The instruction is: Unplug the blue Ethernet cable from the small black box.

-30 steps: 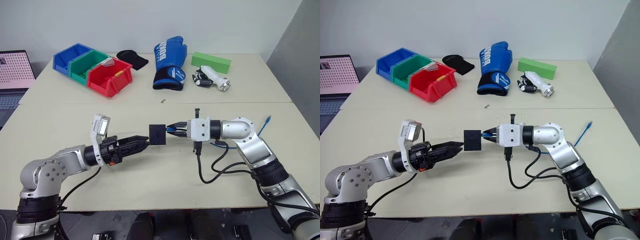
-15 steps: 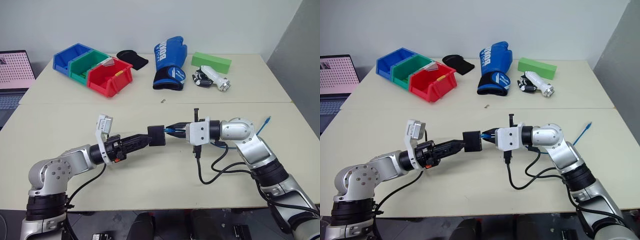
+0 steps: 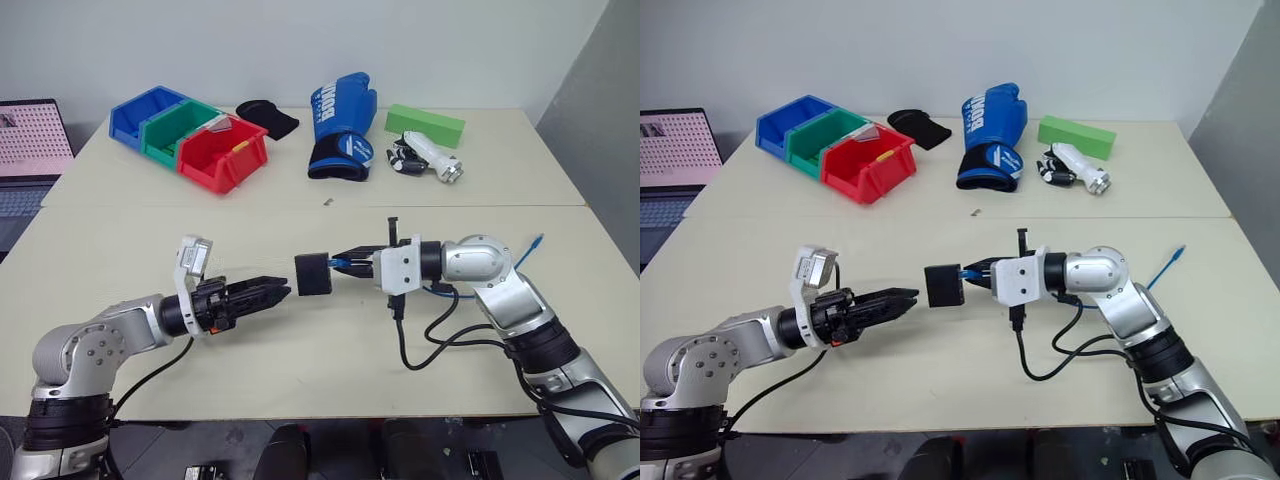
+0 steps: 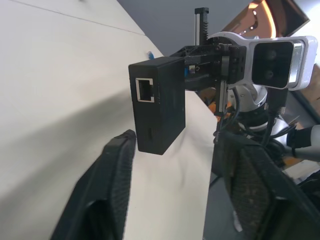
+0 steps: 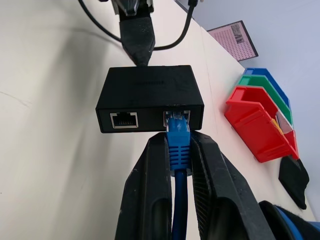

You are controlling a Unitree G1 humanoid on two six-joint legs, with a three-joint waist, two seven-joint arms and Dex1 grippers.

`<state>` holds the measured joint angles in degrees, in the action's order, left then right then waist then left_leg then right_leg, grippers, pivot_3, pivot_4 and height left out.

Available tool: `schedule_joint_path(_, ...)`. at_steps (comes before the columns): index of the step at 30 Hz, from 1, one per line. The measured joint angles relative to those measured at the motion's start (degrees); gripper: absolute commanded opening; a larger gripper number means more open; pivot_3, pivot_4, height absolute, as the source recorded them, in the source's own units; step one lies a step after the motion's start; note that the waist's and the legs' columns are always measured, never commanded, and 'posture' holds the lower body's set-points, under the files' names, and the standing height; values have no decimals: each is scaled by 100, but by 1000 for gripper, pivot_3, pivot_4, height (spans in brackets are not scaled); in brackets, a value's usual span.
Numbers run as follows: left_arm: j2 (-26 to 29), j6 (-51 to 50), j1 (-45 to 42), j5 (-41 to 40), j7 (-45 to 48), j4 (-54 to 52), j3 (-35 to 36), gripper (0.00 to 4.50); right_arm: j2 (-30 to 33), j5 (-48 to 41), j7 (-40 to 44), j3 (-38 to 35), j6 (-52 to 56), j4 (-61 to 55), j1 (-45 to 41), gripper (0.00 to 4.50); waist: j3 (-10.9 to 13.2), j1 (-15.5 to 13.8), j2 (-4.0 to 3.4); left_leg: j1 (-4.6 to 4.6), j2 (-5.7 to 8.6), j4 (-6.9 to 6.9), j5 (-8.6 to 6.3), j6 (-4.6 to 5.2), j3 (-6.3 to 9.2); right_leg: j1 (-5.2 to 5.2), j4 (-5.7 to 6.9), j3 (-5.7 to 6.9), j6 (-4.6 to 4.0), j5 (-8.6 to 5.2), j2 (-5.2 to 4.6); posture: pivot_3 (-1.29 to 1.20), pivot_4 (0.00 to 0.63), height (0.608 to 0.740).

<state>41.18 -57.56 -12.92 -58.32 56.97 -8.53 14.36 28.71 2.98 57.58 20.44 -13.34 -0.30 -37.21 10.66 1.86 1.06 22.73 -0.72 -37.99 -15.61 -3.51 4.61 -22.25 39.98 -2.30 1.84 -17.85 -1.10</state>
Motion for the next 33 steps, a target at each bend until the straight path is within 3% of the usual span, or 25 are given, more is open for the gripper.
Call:
schedule_joint_path(5, 7, 97, 1, 16, -5, 1, 117, 4485, 44, -17, 0, -11, -5, 0, -1, 239, 0, 2, 0, 0, -1, 0, -1, 1, 0, 0, 0, -1, 0, 0, 0, 0, 150, 740)
schedule_joint_path(18, -659, 180, -275, 70, -245, 120, -125, 4500, -169, -623, 104, -68, 267, -307, -56, 239, 0, 1, 0, 1, -1, -1, -1, 1, 1, 1, 0, 1, 0, 0, -1, 0, 150, 740)
schedule_joint_path(28, -768, -72, -430, -142, -419, 137, -125, 4500, -114, -423, 112, -59, 127, -323, -56, 239, 0, 2, 0, 0, -2, -1, 0, 0, 1, 1, 0, 0, 0, 0, -1, 0, 150, 740)
schedule_joint_path(29, -779, -76, -440, -142, -451, 137, -125, 4142, -114, -417, 112, -59, 119, -323, -56, 239, 0, 1, 0, 0, -2, -1, 0, 0, 1, 1, 0, 0, 0, 0, -1, 0, 150, 740)
schedule_joint_path(33, -803, -85, -499, -154, -505, 141, -125, 3457, -115, -367, 111, -58, 10, -320, -56, 239, 0, 1, 0, 0, -1, -1, 1, -1, 1, 1, 0, 0, 0, 0, -1, 0, 150, 740)
